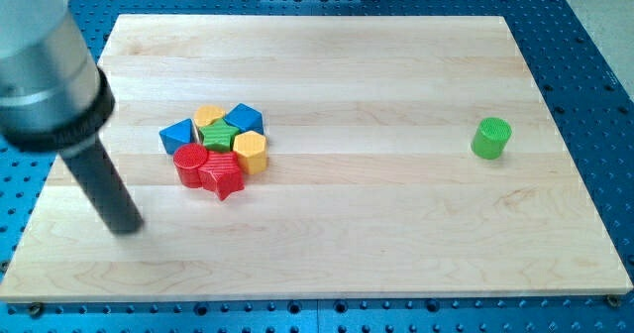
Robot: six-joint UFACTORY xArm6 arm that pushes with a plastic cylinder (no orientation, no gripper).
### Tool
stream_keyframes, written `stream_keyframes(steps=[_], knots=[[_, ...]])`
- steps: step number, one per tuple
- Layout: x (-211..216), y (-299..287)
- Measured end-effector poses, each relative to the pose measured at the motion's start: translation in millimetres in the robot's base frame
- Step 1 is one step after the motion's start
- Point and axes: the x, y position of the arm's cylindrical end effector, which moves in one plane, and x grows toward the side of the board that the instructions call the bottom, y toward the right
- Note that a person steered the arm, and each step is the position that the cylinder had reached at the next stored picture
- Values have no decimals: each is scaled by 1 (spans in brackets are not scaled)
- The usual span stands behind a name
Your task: Move the green circle horizontally right to the yellow hexagon
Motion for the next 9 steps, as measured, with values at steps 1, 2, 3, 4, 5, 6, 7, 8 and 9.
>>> stream_keyframes(steps=[1,2,3,4,5,6,7,8,9], knots=[[19,75],[-27,171],[-33,271],[-32,362],[-77,418],[-107,442],[-137,430],[-130,384],[-98,309]])
